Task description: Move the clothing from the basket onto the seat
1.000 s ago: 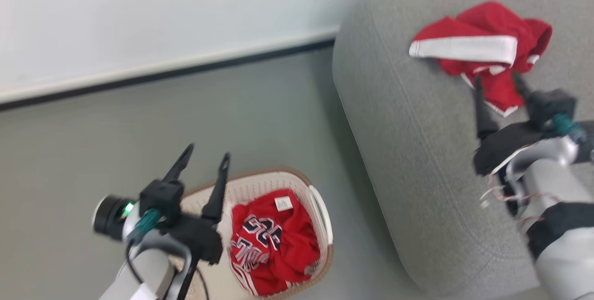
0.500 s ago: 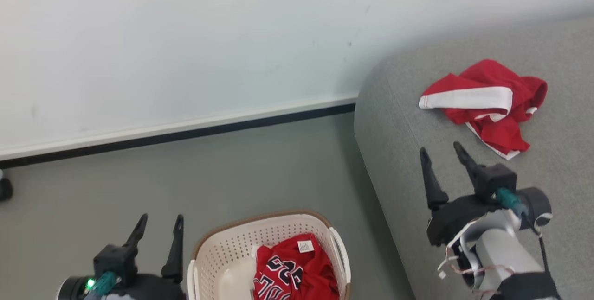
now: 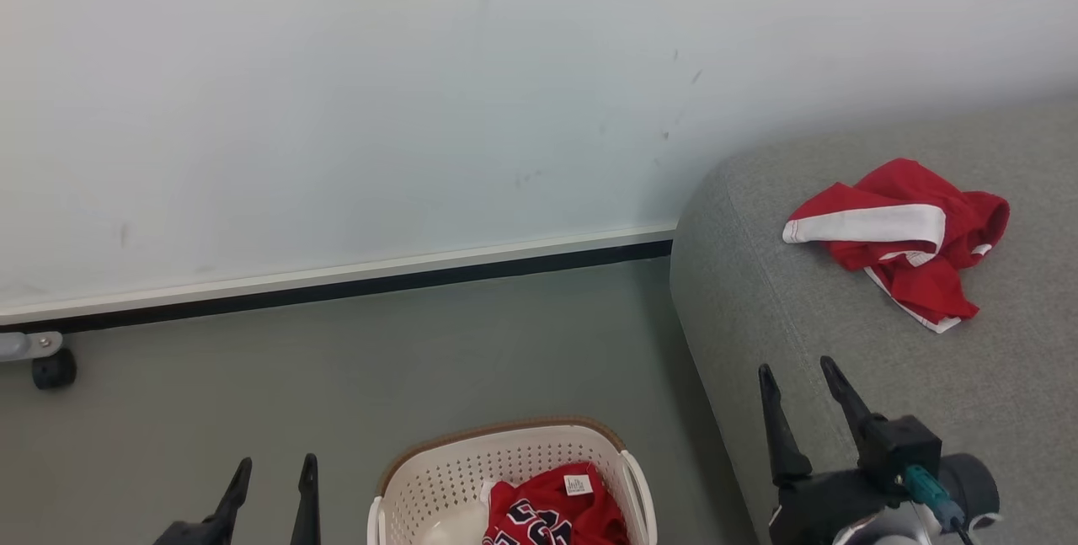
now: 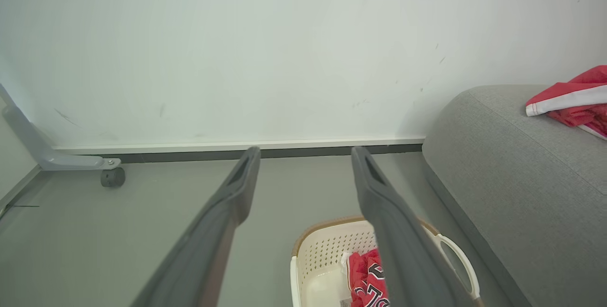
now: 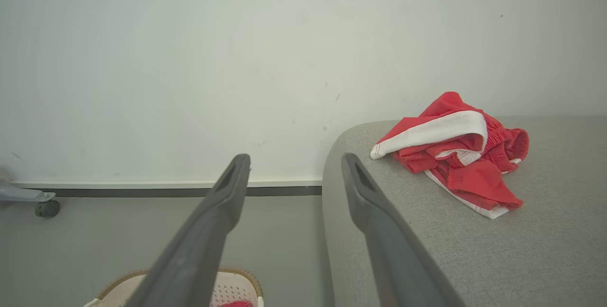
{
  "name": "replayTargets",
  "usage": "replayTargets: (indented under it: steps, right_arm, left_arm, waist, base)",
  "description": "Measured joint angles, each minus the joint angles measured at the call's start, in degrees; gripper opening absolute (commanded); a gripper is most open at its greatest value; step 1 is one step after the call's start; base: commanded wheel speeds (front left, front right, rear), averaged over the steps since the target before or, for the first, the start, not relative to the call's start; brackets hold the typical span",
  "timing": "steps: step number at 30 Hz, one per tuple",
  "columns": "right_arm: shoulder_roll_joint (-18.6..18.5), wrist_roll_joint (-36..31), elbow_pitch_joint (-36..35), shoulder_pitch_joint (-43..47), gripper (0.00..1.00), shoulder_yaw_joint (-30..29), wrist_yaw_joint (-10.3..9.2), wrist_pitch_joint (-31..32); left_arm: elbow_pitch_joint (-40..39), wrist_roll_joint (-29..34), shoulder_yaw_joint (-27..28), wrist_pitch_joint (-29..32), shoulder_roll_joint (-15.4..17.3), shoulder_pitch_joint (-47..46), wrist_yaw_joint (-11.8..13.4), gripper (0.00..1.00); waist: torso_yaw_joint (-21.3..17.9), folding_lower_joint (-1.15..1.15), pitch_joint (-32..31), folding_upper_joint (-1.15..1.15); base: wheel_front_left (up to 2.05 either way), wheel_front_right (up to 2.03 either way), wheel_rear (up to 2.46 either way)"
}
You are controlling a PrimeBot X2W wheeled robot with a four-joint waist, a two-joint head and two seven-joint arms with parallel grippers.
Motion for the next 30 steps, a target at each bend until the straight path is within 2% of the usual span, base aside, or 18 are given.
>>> replayTargets:
  steps: [12, 30]
  right_arm:
    - [0.4, 0.0, -9.5, 9.5, 1.0, -1.3, -1.01, 0.0]
    - [0.2, -0.5, -14.0, 11.8, 1.0, -3.2, -1.56, 0.0]
  left_arm:
    - [-4.1, 2.0, 3.3, 0.0, -1.8, 4.1, 0.0, 1.0]
    - [-6.2, 4.7, 5.3, 0.0, -2.8, 4.8, 0.0, 1.0]
  waist:
    - [1.0, 0.0, -1.0, 0.01]
    - [1.4, 0.01, -0.8, 0.01]
  base:
    - [0.0, 0.0, 0.0]
    - [0.0, 0.0, 0.0]
